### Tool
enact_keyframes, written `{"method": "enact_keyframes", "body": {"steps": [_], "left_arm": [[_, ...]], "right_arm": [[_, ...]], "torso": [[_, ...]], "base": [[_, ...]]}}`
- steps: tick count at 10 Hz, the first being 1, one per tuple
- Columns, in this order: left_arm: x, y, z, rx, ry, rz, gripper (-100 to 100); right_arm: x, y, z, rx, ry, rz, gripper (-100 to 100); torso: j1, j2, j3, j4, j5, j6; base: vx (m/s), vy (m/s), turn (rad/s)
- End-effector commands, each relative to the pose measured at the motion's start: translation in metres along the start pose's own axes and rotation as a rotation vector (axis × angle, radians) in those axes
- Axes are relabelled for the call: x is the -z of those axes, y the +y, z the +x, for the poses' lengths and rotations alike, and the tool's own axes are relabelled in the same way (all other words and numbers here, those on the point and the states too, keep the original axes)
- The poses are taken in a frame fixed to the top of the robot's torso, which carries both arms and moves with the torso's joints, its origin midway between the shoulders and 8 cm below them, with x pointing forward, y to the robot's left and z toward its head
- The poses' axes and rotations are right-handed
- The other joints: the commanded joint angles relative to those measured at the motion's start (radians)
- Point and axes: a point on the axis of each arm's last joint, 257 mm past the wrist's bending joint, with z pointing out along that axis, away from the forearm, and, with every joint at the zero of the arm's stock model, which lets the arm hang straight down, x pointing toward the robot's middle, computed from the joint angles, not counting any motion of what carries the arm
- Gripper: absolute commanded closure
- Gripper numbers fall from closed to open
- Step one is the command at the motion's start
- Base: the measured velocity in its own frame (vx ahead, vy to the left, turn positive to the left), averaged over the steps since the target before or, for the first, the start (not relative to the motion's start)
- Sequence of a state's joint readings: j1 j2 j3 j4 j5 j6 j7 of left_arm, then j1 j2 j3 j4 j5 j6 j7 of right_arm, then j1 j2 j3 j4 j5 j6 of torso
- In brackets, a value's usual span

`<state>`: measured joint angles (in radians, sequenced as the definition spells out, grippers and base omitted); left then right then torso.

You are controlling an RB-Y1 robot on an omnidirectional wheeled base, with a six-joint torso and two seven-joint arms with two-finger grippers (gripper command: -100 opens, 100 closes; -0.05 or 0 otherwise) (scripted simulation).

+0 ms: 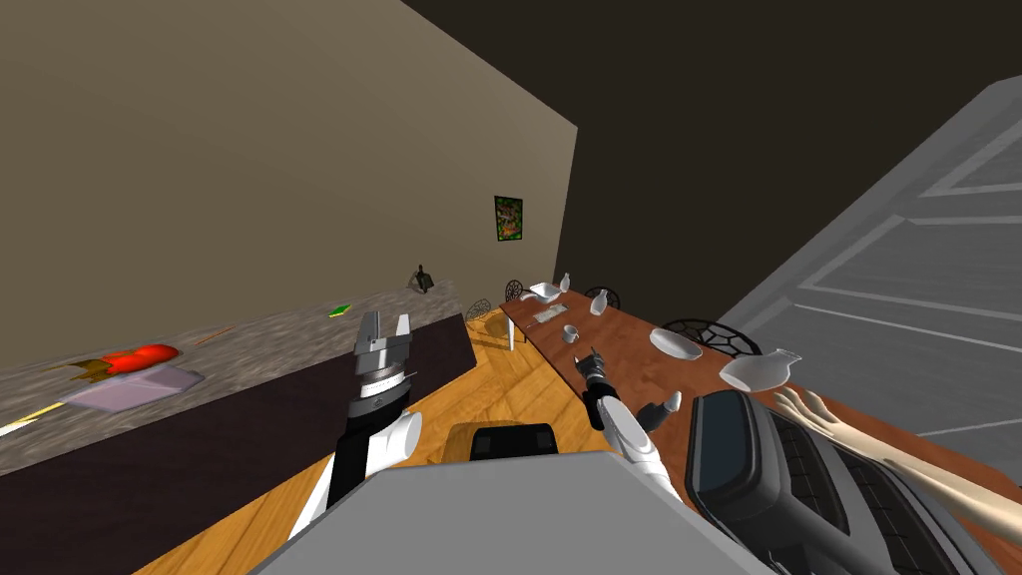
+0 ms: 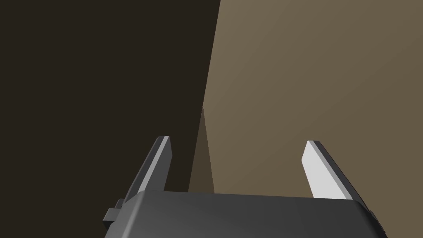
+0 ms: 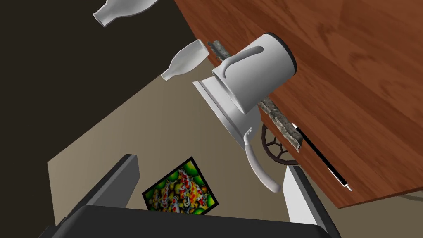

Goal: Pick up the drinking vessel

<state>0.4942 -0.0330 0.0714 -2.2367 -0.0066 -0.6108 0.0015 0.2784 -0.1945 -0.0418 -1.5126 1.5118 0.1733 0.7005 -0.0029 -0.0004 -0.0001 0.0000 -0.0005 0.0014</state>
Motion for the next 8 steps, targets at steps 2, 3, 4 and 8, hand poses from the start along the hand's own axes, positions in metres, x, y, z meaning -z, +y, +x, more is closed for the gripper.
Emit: {"method": "enact_keyframes", "body": {"steps": [2,3,4,8], "left_arm": [[0.000,0.000,0.000,0.000,0.000,0.000,0],[0.000,0.000,0.000,0.000,0.000,0.000,0],[0.000,0.000,0.000,0.000,0.000,0.000,0],[0.000,0.000,0.000,0.000,0.000,0.000,0]], "right_arm": [[-0.004,-0.001,0.018,0.109,0.037,0.012,-100],[-0.004,-0.001,0.019,0.149,0.035,0.013,-100],[-0.004,-0.001,0.018,0.164,0.033,0.015,-100],[-0.013,-0.008,0.048,0.349,0.092,0.029,-100]], "torso": [[0.001,0.000,0.000,0.000,0.000,0.000],[0.000,0.000,0.000,0.000,0.000,-0.001],[0.000,0.000,0.000,0.000,0.000,0.000],[0.001,0.000,0.000,0.000,0.000,0.000]], "base": [[-0.006,-0.015,0.063],[-0.008,-0.022,0.116],[-0.002,-0.013,0.000],[-0.003,-0.020,0.104]]}}
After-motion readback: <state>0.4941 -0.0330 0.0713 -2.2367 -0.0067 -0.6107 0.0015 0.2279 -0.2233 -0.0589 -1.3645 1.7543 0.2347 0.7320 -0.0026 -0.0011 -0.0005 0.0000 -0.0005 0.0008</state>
